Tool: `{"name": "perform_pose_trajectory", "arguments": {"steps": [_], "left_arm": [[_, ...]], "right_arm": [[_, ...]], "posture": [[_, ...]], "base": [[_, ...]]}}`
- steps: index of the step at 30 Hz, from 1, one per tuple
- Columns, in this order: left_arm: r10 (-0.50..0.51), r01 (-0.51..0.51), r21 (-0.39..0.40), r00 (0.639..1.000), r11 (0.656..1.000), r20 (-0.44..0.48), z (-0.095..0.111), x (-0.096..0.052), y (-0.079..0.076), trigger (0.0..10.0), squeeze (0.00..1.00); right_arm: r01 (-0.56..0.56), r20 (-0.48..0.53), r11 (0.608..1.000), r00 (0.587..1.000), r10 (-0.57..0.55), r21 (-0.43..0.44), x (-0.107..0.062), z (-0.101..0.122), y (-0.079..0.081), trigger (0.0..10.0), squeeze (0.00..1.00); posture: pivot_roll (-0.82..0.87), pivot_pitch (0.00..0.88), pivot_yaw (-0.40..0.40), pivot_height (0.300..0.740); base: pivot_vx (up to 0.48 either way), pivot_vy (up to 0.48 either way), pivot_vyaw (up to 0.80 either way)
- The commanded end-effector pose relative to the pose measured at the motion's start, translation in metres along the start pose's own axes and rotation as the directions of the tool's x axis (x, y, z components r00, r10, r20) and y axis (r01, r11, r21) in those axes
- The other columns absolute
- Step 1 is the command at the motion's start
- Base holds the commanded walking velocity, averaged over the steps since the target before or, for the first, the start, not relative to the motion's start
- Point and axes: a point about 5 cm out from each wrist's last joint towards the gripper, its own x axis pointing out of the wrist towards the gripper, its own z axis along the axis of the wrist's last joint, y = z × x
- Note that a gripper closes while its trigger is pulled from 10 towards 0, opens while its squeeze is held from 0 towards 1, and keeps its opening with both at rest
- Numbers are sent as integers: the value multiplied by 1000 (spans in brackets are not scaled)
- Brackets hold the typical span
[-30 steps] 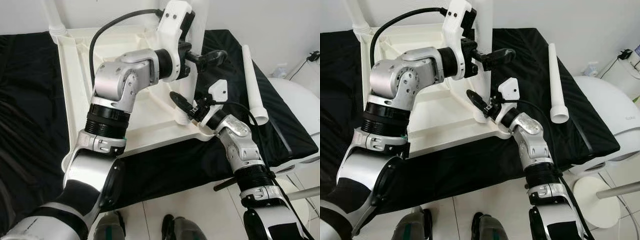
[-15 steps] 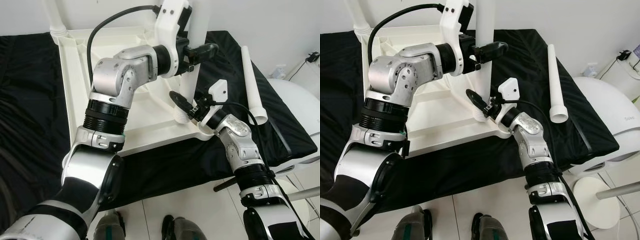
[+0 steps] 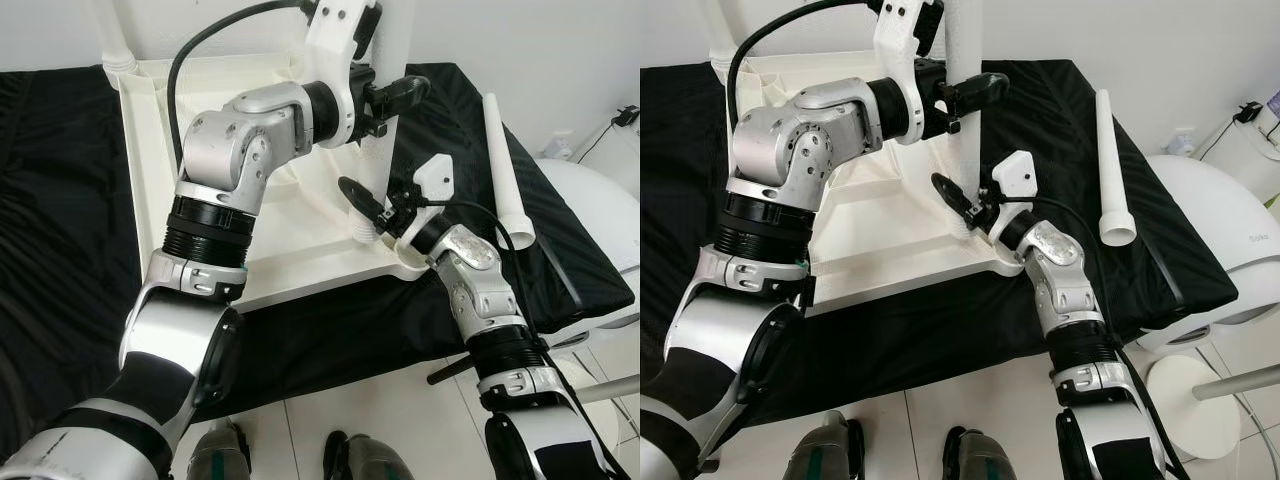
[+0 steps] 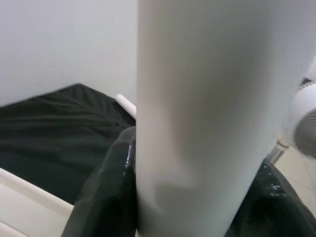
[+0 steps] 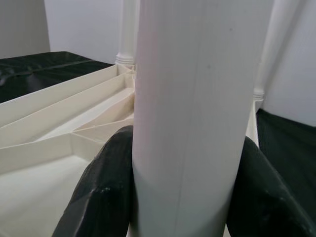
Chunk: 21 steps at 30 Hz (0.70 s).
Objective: Building children table
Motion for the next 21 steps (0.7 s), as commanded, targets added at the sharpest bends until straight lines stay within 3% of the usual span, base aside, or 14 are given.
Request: {"name": "perform_pose_trajectory", "arguments": {"steps": [1, 3, 4, 10, 11, 19, 21], "left_arm": [[-22, 21, 42, 999, 999, 32, 12, 4, -11, 10000, 0], [-22, 21, 44, 999, 999, 38, 12, 4, -12, 10000, 0], [-23, 21, 46, 999, 999, 43, 13, 4, -14, 10000, 0], [-19, 16, 55, 998, 998, 54, 16, 5, -16, 10000, 0], [-14, 11, 59, 998, 998, 60, 17, 5, -17, 10000, 0], [67, -76, 99, 994, 992, 91, 20, 7, -21, 10000, 0], [108, -120, 147, 990, 982, 91, 20, 8, -23, 10000, 0]], "right_arm": [[92, -45, 995, 995, -91, 31, -6, -9, -10, 10000, 0], [92, -47, 995, 995, -90, 43, -6, -9, -10, 10000, 0], [103, -40, 993, 994, -101, 49, -6, -8, -12, 10000, 1000], [157, -33, 988, 987, -156, 1, -4, -4, -16, 10000, 1000], [175, -31, 984, 984, -176, -18, -2, -2, -17, 10000, 0], [244, -3, 968, 970, -244, -66, 13, 8, -5, 10000, 0], [241, 6, 966, 971, -241, -94, 17, 11, 1, 10000, 0]], "posture": [[35, 41, -83, 740], [34, 40, -84, 740], [34, 39, -83, 740], [35, 34, -84, 740], [36, 32, -87, 740], [41, 38, -86, 740], [42, 46, -86, 740]], "base": [[0, 0, 0], [0, 0, 0], [0, 0, 0], [0, 0, 0], [0, 0, 0], [0, 0, 0], [0, 0, 0]]}}
